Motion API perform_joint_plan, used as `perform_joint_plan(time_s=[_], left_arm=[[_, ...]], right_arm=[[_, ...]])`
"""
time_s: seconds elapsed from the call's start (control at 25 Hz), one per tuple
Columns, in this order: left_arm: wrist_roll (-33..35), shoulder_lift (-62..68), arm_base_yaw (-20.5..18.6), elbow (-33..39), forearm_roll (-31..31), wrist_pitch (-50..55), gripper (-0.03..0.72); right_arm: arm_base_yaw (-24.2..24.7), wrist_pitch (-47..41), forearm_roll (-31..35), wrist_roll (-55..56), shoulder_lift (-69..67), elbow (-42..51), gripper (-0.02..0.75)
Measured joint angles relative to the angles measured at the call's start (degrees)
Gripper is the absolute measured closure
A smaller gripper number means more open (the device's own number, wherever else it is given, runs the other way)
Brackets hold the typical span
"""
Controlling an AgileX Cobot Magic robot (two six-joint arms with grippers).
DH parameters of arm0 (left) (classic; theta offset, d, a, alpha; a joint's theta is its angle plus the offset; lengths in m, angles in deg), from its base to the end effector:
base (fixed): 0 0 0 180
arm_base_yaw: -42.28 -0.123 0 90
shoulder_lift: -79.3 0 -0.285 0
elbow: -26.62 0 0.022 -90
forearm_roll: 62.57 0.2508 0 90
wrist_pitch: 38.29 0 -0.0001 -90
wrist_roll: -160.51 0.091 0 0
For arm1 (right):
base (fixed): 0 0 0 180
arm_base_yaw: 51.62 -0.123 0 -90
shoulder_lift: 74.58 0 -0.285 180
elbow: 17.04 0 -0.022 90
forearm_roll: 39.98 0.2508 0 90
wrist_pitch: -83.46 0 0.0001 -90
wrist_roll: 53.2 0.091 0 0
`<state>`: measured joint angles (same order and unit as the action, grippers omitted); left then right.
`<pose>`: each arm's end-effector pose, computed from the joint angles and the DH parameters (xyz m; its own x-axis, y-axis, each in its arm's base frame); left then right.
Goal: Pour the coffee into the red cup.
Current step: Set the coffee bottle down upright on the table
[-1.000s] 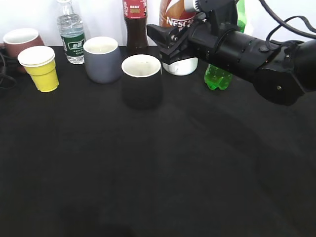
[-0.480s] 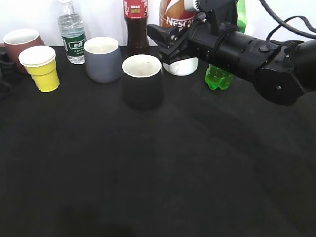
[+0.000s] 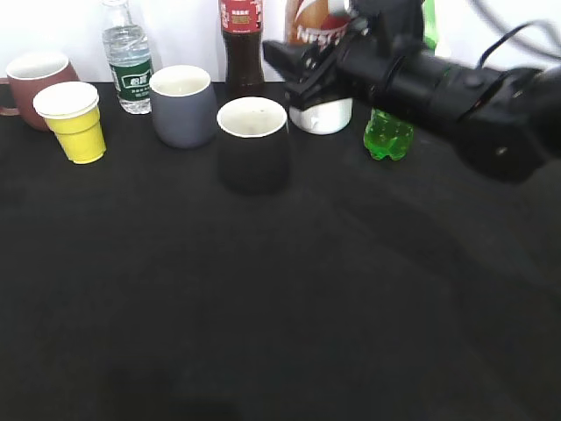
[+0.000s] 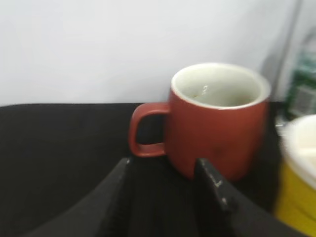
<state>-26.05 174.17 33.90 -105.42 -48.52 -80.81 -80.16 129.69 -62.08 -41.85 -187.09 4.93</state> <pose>0.2805 0.0262 0.2029 -0.1903 0.0396 -0.9809 0.0285 0.9990 0.0348 0.3317 0.2085 0.2255 0.0462 -0.0578 -0.9973 -0.6970 0.7133 -0.0736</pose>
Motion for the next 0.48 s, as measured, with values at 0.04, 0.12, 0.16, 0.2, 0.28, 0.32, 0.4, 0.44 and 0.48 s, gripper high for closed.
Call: perform_joint_plan(time_s=[0.04,0.12,0.16,0.2,0.28,0.32,0.4,0.44,0.48], left_arm=[[0.00,-3.73,1.52,0.84,0.04,2.93,0.377],[0.00,-8.87,4.24,0.92,0.24,5.31,0.377],[0.00,-10.14,5.07,0.92,0.28,5.86,0.377],[0.00,-10.63,5.39,0.92,0.35,6.94,0.377],[0.00,-10.71,6.30,0.92,0.35,8.22,0.377],[0.00,-10.71,6.84,0.92,0.35,8.35,0.377],[0.00,-10.71,8.04,0.92,0.35,8.35,0.377],[0.00,-10.71,8.54,0.92,0.35,8.35,0.377],[0.00,-10.71,8.72,0.92,0.35,8.35,0.377]], right_arm=[[0.00,-2.72,-0.05,0.31,1.92,0.05,0.205],[0.00,-7.52,0.00,0.86,5.76,2.13,0.205],[0.00,-8.41,-0.01,0.86,7.35,3.87,0.205],[0.00,-8.61,0.10,0.98,8.92,5.63,0.205],[0.00,-8.76,1.74,1.03,12.49,9.55,0.205],[0.00,-8.96,2.73,1.03,14.40,11.86,0.205],[0.00,-9.03,5.29,1.03,18.10,16.28,0.205],[0.00,-9.30,6.88,1.03,20.05,18.30,0.205],[0.00,-9.58,9.13,0.08,21.74,20.22,0.205]])
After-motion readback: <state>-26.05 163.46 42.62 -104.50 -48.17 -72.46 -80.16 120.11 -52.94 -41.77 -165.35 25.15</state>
